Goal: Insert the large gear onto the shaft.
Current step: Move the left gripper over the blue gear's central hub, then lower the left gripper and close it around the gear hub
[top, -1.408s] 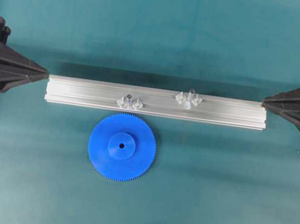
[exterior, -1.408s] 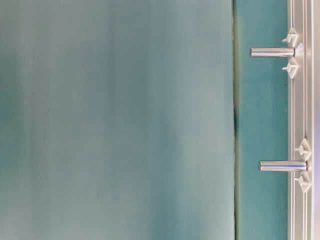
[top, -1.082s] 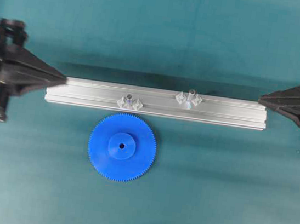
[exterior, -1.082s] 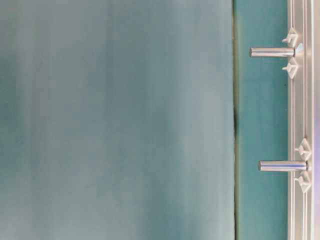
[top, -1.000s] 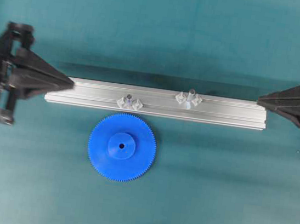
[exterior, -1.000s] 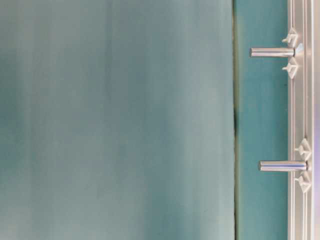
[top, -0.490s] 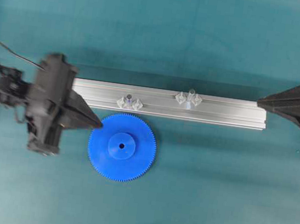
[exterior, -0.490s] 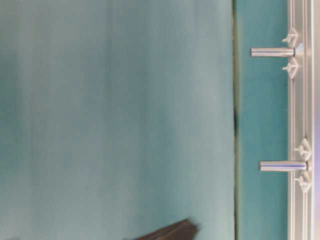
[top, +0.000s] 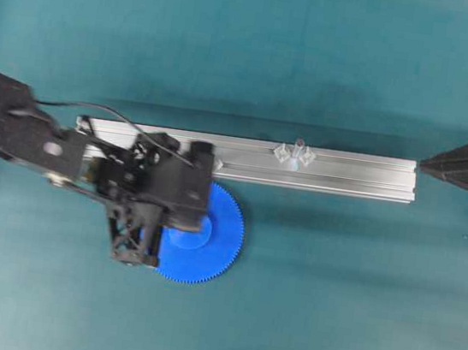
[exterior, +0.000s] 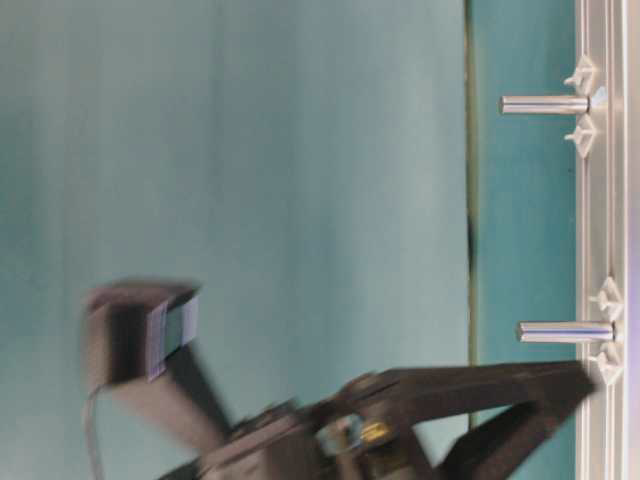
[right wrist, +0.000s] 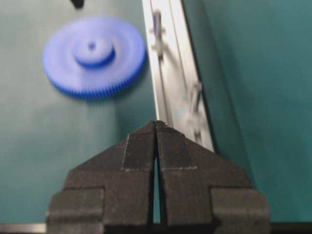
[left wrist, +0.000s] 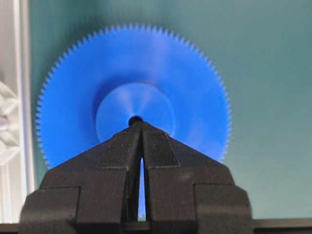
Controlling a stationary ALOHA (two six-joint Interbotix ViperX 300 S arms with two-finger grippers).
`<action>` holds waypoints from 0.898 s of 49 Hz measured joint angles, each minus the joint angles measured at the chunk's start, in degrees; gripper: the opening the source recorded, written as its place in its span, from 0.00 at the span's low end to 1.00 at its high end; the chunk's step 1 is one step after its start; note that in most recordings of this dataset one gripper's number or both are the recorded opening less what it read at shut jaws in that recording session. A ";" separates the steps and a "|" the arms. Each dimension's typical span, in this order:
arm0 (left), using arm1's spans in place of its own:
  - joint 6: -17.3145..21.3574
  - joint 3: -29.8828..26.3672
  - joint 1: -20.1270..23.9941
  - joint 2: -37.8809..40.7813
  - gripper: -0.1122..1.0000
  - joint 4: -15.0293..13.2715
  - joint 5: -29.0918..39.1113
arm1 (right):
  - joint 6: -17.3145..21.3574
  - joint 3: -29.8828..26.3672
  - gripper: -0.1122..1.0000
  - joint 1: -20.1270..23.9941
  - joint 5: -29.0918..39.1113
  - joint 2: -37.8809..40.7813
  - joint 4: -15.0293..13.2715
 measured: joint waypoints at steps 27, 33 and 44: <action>0.00 -7.47 -0.09 9.14 0.10 0.00 9.84 | 0.00 1.41 0.11 -0.18 2.46 -0.09 0.00; 0.00 -7.65 -0.09 9.32 0.10 0.00 10.55 | 0.00 1.41 0.11 -0.18 2.46 -0.09 -0.09; 0.53 -7.73 -0.09 9.32 0.10 0.09 10.90 | 0.00 1.41 0.11 -0.18 2.37 -0.18 -0.09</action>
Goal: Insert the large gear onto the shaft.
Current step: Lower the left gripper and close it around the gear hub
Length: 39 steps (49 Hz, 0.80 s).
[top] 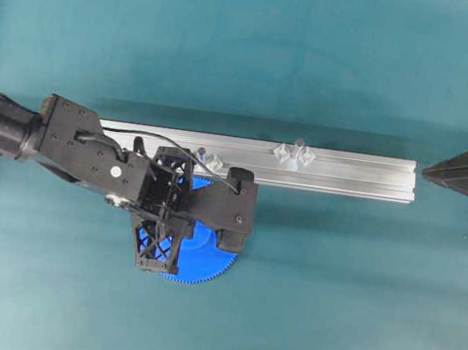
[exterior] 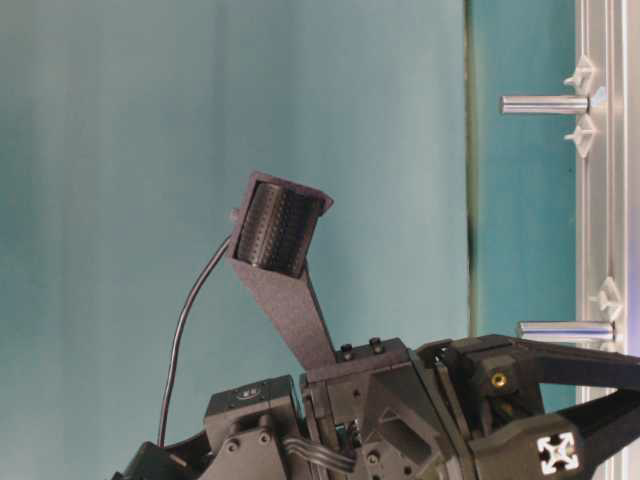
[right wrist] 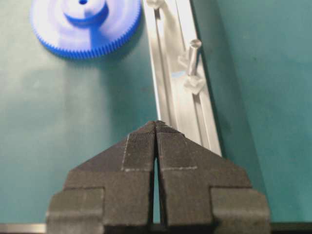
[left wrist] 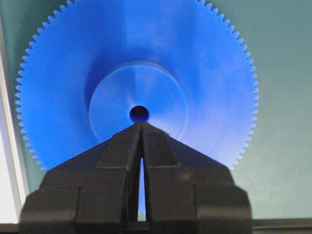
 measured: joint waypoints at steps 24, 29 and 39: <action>0.35 -0.70 0.00 0.70 0.25 0.09 0.35 | 0.00 0.18 0.11 0.00 -0.09 0.00 0.00; 0.26 -0.79 0.00 0.70 0.51 0.18 1.49 | 0.00 0.26 0.11 0.00 -0.09 0.00 0.00; -0.09 -1.14 0.00 1.23 0.94 0.09 2.99 | 0.00 0.26 0.11 0.00 -0.09 -0.09 0.00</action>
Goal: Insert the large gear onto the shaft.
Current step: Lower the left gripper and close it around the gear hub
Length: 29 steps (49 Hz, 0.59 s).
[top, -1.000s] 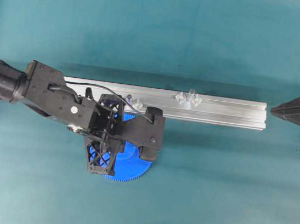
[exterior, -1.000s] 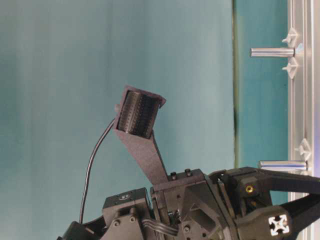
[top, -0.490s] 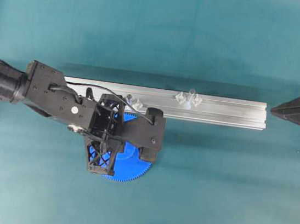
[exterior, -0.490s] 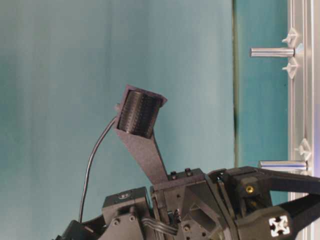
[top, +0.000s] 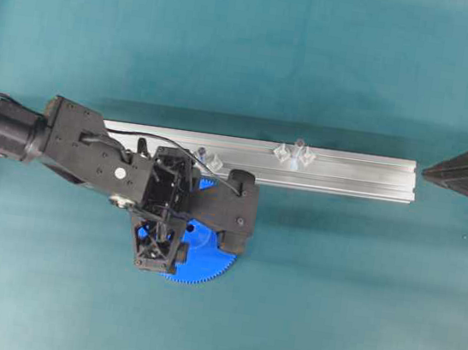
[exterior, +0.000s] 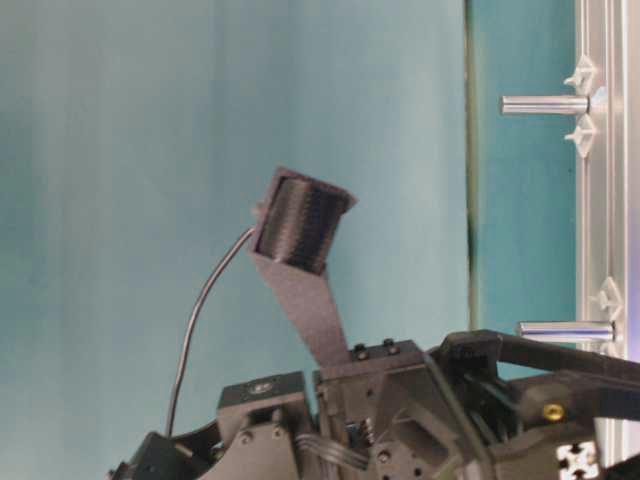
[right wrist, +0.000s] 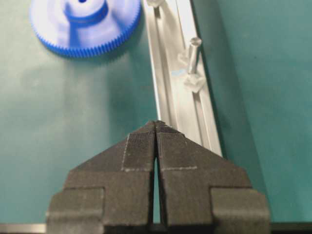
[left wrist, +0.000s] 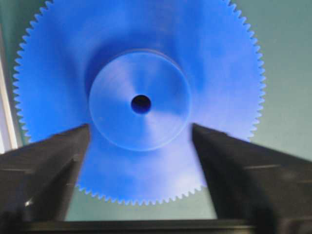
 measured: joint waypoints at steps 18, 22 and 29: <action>0.26 -3.60 0.09 3.69 0.95 0.00 1.14 | 0.09 0.09 0.11 0.00 0.00 -1.67 0.00; 0.26 -3.69 0.09 3.78 0.95 0.00 1.32 | 0.09 0.09 0.11 0.00 0.00 -2.02 0.00; 0.35 -3.60 0.44 3.78 0.95 0.00 1.41 | 0.09 0.18 0.11 0.00 0.00 -2.11 0.00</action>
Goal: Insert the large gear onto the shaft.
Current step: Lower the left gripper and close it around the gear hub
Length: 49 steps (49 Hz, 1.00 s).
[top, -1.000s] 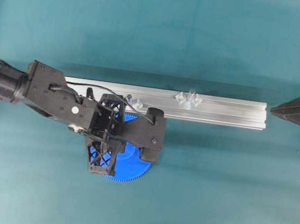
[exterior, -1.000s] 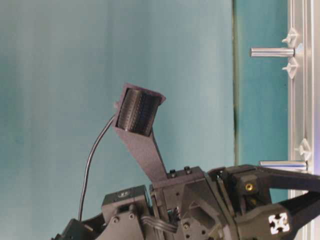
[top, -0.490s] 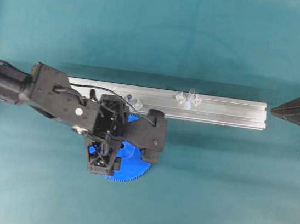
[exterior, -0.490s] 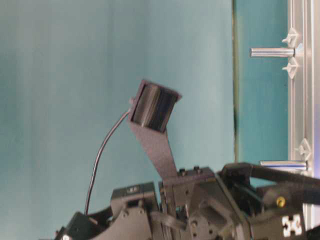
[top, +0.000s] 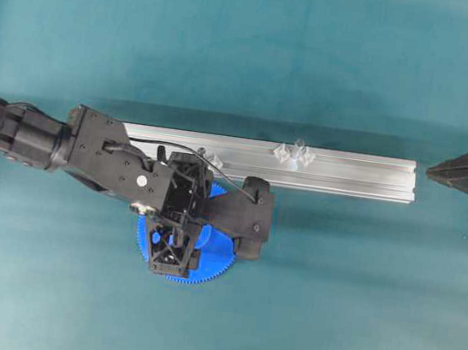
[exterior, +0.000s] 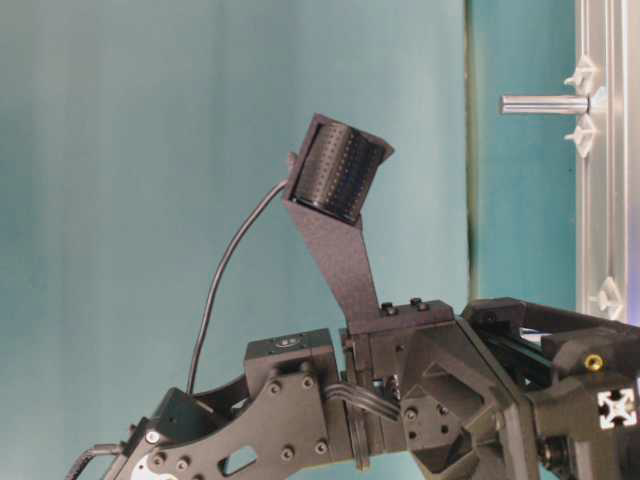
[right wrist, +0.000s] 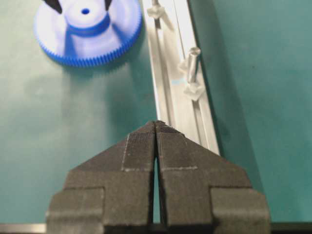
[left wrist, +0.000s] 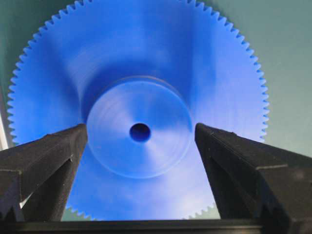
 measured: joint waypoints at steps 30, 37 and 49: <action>-0.26 0.00 0.35 0.70 0.95 0.00 0.00 | 0.00 0.35 0.11 0.00 0.00 0.00 0.00; -0.62 0.00 0.00 1.05 0.95 0.09 -0.09 | 0.00 0.35 0.11 0.00 0.00 0.00 0.00; -0.62 -0.18 0.00 1.32 0.95 0.00 -0.09 | 0.00 0.44 0.11 0.00 0.00 0.00 0.00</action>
